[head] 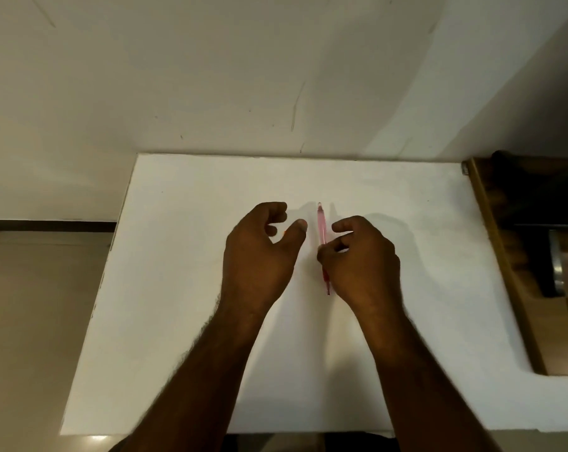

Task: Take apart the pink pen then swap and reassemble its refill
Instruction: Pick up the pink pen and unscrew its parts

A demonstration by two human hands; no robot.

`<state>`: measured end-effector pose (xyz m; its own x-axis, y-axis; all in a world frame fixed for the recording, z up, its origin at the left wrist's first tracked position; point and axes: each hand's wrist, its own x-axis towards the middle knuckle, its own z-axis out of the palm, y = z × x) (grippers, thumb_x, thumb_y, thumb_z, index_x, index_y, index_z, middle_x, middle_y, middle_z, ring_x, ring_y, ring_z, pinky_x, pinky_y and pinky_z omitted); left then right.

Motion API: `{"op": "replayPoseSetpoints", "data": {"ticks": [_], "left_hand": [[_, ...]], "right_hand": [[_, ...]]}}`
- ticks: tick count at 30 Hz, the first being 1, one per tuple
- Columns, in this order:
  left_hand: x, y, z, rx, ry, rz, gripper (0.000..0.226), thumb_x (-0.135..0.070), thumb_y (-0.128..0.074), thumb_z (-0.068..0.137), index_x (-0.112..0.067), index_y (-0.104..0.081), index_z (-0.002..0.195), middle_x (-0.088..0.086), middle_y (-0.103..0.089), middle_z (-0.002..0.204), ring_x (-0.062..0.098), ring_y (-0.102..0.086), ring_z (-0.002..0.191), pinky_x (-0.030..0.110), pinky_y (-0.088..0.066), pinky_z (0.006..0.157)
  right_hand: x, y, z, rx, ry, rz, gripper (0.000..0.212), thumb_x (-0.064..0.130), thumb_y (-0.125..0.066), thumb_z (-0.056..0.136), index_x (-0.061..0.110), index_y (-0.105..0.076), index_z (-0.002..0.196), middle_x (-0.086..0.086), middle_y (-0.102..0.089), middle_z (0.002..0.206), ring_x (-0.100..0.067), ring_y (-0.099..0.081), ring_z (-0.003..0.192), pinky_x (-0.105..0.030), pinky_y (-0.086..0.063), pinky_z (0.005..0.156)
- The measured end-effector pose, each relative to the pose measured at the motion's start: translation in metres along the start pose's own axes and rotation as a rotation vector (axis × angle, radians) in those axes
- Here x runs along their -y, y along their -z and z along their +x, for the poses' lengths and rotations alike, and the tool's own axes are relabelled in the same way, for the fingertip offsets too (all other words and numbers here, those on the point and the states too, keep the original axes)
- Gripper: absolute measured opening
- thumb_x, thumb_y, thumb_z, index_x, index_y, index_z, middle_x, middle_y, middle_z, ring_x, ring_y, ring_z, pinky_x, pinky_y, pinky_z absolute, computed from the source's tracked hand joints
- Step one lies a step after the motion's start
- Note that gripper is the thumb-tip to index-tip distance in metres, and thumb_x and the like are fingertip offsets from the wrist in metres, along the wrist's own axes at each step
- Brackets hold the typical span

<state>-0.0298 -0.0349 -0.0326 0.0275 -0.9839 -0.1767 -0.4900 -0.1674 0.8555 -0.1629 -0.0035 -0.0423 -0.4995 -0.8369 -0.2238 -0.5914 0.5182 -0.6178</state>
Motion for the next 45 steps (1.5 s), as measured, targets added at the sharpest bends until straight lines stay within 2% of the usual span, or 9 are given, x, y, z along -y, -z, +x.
{"op": "replayPoseSetpoints", "data": {"ticks": [3,10,13,17,26,30,35,41,45], "left_hand": [[-0.001,-0.001,0.001,0.035,0.058,-0.072,0.035,-0.041,-0.070,0.089,-0.026,-0.069,0.120,-0.014,-0.073,0.103,-0.001,-0.068,0.089,0.012,-0.048,0.074],[0.000,0.005,0.002,0.080,0.102,-0.272,0.011,-0.033,-0.074,0.088,-0.025,-0.079,0.082,-0.009,-0.076,0.068,0.002,-0.069,0.060,0.020,-0.052,0.059],[-0.002,0.008,0.004,0.095,0.111,-0.292,0.013,-0.031,-0.073,0.090,-0.023,-0.080,0.082,-0.004,-0.078,0.071,0.008,-0.073,0.065,0.027,-0.058,0.064],[-0.005,0.008,0.003,0.151,0.094,-0.229,0.022,-0.031,-0.067,0.095,-0.022,-0.080,0.079,-0.002,-0.077,0.072,0.019,-0.073,0.070,0.040,-0.064,0.073],[-0.011,0.000,-0.005,0.255,0.032,-0.157,0.032,-0.017,-0.052,0.099,-0.029,-0.078,0.084,-0.009,-0.077,0.074,0.009,-0.071,0.071,0.017,-0.058,0.066],[-0.011,-0.002,-0.006,0.290,0.042,-0.172,0.029,-0.018,-0.053,0.099,-0.017,-0.081,0.090,0.001,-0.079,0.079,0.023,-0.074,0.075,0.044,-0.063,0.077],[-0.010,-0.004,-0.006,0.303,0.032,-0.188,0.029,-0.018,-0.054,0.100,-0.015,-0.081,0.091,-0.001,-0.079,0.079,0.013,-0.074,0.070,0.032,-0.062,0.073],[-0.009,-0.003,-0.004,0.321,0.011,-0.173,0.028,-0.017,-0.055,0.099,-0.014,-0.081,0.089,0.002,-0.079,0.078,0.017,-0.074,0.070,0.036,-0.063,0.075],[-0.007,-0.006,-0.007,0.396,0.049,-0.172,0.027,-0.015,-0.055,0.099,-0.012,-0.081,0.093,-0.001,-0.080,0.080,0.016,-0.075,0.073,0.029,-0.064,0.075]], "right_hand": [[0.007,0.002,-0.002,0.041,0.040,0.220,0.039,0.026,-0.082,0.083,0.029,-0.060,0.115,0.020,-0.068,0.079,-0.004,-0.070,0.072,-0.019,-0.053,0.068],[0.019,-0.002,-0.009,0.154,0.128,0.372,0.037,0.019,-0.084,0.081,0.027,-0.060,0.108,0.008,-0.074,0.086,-0.010,-0.073,0.074,-0.027,-0.062,0.069],[0.018,0.001,-0.005,0.196,0.131,0.437,0.026,0.019,-0.079,0.085,0.029,-0.064,0.105,0.007,-0.073,0.086,-0.009,-0.072,0.074,-0.016,-0.056,0.061],[0.016,0.009,0.004,0.168,-0.018,0.704,0.013,0.018,-0.067,0.094,0.026,-0.074,0.101,0.000,-0.074,0.090,-0.019,-0.065,0.074,-0.030,-0.058,0.071],[0.017,0.003,0.009,0.141,-0.121,0.772,0.019,0.035,-0.068,0.095,0.024,-0.080,0.086,-0.005,-0.075,0.083,-0.032,-0.069,0.084,-0.051,-0.061,0.088],[0.016,0.002,0.010,0.133,-0.061,0.791,0.021,0.027,-0.068,0.095,0.029,-0.079,0.078,0.003,-0.079,0.080,-0.016,-0.074,0.075,-0.039,-0.064,0.076],[0.014,0.002,0.011,0.091,-0.063,0.816,0.021,0.023,-0.066,0.096,0.028,-0.078,0.079,0.011,-0.073,0.071,-0.012,-0.067,0.069,-0.027,-0.056,0.066],[0.014,0.003,0.011,0.119,-0.098,0.917,0.019,0.021,-0.065,0.096,0.023,-0.080,0.085,0.009,-0.068,0.070,-0.018,-0.061,0.074,-0.033,-0.055,0.071],[0.009,0.011,0.016,0.065,-0.187,1.041,0.014,0.022,-0.069,0.093,0.021,-0.080,0.083,0.010,-0.057,0.059,-0.009,-0.053,0.056,-0.029,-0.053,0.065]]}}
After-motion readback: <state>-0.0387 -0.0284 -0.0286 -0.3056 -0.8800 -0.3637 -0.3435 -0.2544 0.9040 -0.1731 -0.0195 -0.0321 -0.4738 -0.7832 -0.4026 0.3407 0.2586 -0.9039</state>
